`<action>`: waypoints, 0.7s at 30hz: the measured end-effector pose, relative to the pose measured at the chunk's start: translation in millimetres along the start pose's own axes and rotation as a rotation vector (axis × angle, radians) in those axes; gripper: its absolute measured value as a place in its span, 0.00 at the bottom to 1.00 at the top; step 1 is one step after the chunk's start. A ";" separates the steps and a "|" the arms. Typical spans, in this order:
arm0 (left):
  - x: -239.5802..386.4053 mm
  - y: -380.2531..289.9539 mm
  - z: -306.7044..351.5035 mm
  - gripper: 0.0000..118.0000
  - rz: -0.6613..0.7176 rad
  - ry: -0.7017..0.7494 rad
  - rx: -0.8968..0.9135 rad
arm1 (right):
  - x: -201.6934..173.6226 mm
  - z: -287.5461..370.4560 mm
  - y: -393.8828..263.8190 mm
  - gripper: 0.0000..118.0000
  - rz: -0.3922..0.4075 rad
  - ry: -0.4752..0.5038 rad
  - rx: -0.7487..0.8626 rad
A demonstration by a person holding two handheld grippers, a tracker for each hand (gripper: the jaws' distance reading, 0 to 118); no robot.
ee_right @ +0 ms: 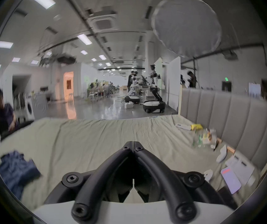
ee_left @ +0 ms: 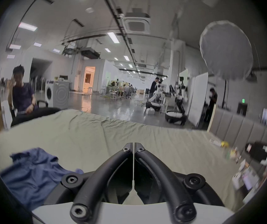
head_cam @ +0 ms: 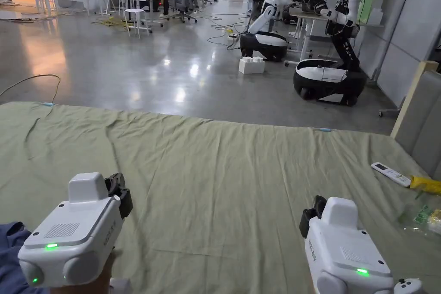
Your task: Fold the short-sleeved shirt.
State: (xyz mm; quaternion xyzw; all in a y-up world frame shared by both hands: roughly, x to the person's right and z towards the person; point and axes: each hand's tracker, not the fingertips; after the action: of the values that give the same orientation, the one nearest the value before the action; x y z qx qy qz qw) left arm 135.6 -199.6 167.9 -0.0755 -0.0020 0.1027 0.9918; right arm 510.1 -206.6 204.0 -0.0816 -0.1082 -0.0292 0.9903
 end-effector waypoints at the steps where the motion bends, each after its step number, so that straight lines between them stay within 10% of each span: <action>1: -0.2 0.7 1.4 0.01 0.017 0.010 0.015 | -0.1 0.1 0.0 0.00 -0.016 -0.002 -0.003; 21: -127.7 -20.2 24.6 0.01 -0.101 0.143 -0.360 | -33.6 2.3 -18.2 0.00 0.127 0.100 -0.058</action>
State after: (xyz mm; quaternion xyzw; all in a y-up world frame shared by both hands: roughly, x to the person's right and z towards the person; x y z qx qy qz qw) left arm 14.2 -241.4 196.7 -0.2586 0.0463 0.0452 0.9638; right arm 475.5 -222.8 201.7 -0.1155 -0.0523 0.0264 0.9916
